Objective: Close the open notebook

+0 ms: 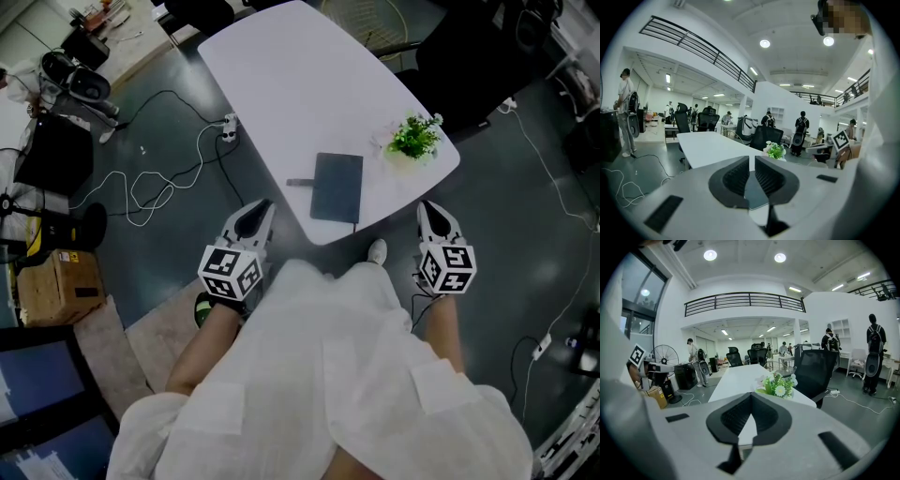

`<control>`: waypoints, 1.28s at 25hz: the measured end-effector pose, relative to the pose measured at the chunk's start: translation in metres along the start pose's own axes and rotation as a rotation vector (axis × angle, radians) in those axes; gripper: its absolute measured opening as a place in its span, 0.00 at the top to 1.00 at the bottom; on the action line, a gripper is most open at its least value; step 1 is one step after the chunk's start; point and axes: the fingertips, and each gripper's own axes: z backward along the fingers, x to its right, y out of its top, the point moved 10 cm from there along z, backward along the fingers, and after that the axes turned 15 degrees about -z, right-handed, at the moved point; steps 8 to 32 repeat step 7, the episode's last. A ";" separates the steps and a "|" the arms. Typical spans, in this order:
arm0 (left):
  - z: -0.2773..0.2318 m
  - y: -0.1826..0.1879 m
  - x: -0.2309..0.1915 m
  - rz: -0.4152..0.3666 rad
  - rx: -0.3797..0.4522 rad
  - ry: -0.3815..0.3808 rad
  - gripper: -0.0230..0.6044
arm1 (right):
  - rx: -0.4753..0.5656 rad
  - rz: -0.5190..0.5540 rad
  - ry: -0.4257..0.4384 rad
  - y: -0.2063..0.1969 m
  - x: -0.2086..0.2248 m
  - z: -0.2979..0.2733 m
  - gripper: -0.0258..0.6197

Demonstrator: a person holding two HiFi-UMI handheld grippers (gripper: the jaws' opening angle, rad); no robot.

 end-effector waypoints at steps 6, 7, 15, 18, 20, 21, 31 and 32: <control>0.000 0.000 0.002 0.002 -0.005 -0.002 0.91 | -0.008 -0.006 -0.001 -0.003 0.002 0.001 0.96; 0.000 0.000 0.003 0.002 -0.006 -0.002 0.91 | -0.009 -0.007 -0.001 -0.003 0.003 0.002 0.96; 0.000 0.000 0.003 0.002 -0.006 -0.002 0.91 | -0.009 -0.007 -0.001 -0.003 0.003 0.002 0.96; 0.000 0.000 0.003 0.002 -0.006 -0.002 0.91 | -0.009 -0.007 -0.001 -0.003 0.003 0.002 0.96; 0.000 0.000 0.003 0.002 -0.006 -0.002 0.91 | -0.009 -0.007 -0.001 -0.003 0.003 0.002 0.96; 0.000 0.000 0.003 0.002 -0.006 -0.002 0.91 | -0.009 -0.007 -0.001 -0.003 0.003 0.002 0.96; 0.000 0.000 0.003 0.002 -0.006 -0.002 0.91 | -0.009 -0.007 -0.001 -0.003 0.003 0.002 0.96; 0.000 0.000 0.003 0.002 -0.006 -0.002 0.91 | -0.009 -0.007 -0.001 -0.003 0.003 0.002 0.96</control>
